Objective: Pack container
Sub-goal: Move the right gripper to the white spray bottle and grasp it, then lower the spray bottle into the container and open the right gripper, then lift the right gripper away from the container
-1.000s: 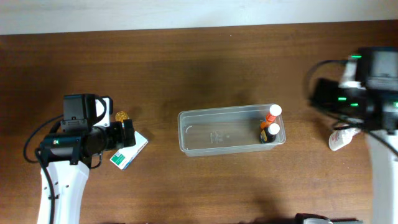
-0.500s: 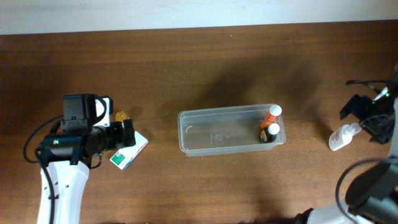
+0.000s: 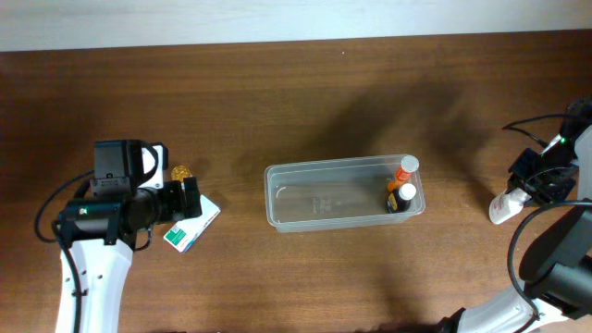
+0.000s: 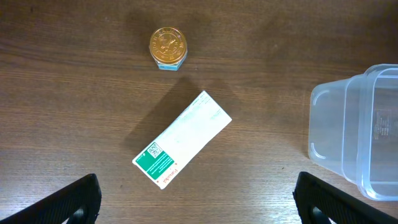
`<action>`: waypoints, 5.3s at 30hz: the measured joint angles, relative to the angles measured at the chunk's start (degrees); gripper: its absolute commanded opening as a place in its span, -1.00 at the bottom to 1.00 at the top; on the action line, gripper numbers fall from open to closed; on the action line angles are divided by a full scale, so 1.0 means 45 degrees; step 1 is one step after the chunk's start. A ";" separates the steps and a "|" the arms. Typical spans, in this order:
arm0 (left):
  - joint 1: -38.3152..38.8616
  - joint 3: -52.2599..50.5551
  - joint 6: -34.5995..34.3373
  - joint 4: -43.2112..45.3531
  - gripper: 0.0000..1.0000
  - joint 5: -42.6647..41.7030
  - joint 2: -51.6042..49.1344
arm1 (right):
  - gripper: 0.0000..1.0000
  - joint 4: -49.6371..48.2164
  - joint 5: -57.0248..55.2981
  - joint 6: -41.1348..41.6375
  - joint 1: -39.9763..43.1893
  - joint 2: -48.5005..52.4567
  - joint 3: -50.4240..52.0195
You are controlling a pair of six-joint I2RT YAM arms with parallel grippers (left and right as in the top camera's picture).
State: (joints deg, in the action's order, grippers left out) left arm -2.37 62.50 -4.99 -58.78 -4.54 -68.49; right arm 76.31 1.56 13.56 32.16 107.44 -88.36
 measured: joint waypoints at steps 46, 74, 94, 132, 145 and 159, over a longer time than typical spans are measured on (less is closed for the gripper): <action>0.0000 0.0000 0.0000 0.0005 0.99 0.0000 0.0000 | -0.61 0.0709 0.0967 0.0612 -0.9442 -0.2482 -0.1399; 0.0000 0.0000 0.0000 0.0005 0.99 0.0000 0.0000 | -0.55 0.0019 0.0884 0.0573 -0.9491 -0.0525 -0.1501; 0.0000 0.0000 0.0000 0.0005 0.99 0.0000 0.0000 | -0.53 -0.0393 -0.0102 -0.0826 -1.0758 -0.0476 -0.1530; 0.0000 0.0000 0.0000 0.0005 0.99 0.0000 0.0000 | 0.10 -0.1083 -0.1501 -0.1044 -1.0846 0.0306 -0.0865; 0.0000 -0.0005 0.0078 0.0010 0.99 0.0000 -0.0044 | 0.97 0.0107 -0.1316 -0.0767 -0.8879 -0.4425 -0.4318; 0.0549 0.0019 0.1209 -0.0146 0.99 0.0000 -0.5430 | 0.97 0.1326 0.0801 -0.0743 -0.4401 -0.3871 -0.2526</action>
State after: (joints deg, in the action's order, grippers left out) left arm 0.10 62.59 0.45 -59.44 -4.54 -92.92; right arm 82.28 5.17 10.22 12.36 90.02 -99.72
